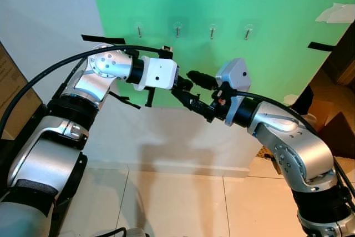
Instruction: Hang keys on a hook
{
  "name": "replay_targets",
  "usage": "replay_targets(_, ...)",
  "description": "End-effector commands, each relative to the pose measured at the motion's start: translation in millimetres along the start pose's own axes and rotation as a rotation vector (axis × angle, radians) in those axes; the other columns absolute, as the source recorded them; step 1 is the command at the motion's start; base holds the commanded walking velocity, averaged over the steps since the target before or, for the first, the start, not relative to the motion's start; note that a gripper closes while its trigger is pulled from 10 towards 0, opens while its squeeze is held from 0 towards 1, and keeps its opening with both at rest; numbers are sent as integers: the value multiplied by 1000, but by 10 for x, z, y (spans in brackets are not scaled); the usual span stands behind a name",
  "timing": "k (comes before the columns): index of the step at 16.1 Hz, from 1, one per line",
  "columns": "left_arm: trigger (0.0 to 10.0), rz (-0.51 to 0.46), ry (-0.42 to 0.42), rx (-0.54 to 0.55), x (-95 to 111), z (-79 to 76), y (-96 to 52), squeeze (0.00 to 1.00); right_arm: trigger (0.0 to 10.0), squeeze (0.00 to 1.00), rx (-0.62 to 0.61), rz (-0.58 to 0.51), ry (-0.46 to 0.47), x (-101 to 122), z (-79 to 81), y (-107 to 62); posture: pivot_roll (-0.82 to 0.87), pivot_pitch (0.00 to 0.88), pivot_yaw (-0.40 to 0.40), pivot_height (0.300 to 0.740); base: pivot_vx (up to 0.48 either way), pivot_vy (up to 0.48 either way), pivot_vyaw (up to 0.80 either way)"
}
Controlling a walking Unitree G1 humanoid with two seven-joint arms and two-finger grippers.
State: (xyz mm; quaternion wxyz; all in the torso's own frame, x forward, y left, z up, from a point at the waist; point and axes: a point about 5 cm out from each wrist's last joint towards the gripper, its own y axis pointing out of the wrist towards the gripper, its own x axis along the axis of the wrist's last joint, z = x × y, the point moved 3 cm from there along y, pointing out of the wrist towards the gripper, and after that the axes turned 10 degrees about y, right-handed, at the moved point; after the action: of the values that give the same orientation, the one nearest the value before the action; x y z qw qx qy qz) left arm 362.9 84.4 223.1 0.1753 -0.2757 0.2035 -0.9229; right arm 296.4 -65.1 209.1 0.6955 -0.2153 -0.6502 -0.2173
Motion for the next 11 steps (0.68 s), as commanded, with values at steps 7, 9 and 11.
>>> replay_targets(7, 10000, -20, 26, -25, 57, -22, 21, 0, 3961, 0, 15, -3, -15, 31, -4, 27, -29, 0, -19, 740, 0, 0, 0)
replay_targets(9, 10000, -18, 28, -26, 57, -24, 21, 0, 3373, 0, 15, -3, -14, 32, -4, 28, -29, 0, -19, 740, 0, 0, 0)
replay_targets(11, 10000, -17, 30, -26, 58, -23, 22, 0, 1647, 0, 20, -2, -13, 31, 0, 29, -29, 0, -19, 740, 0, 0, 0)
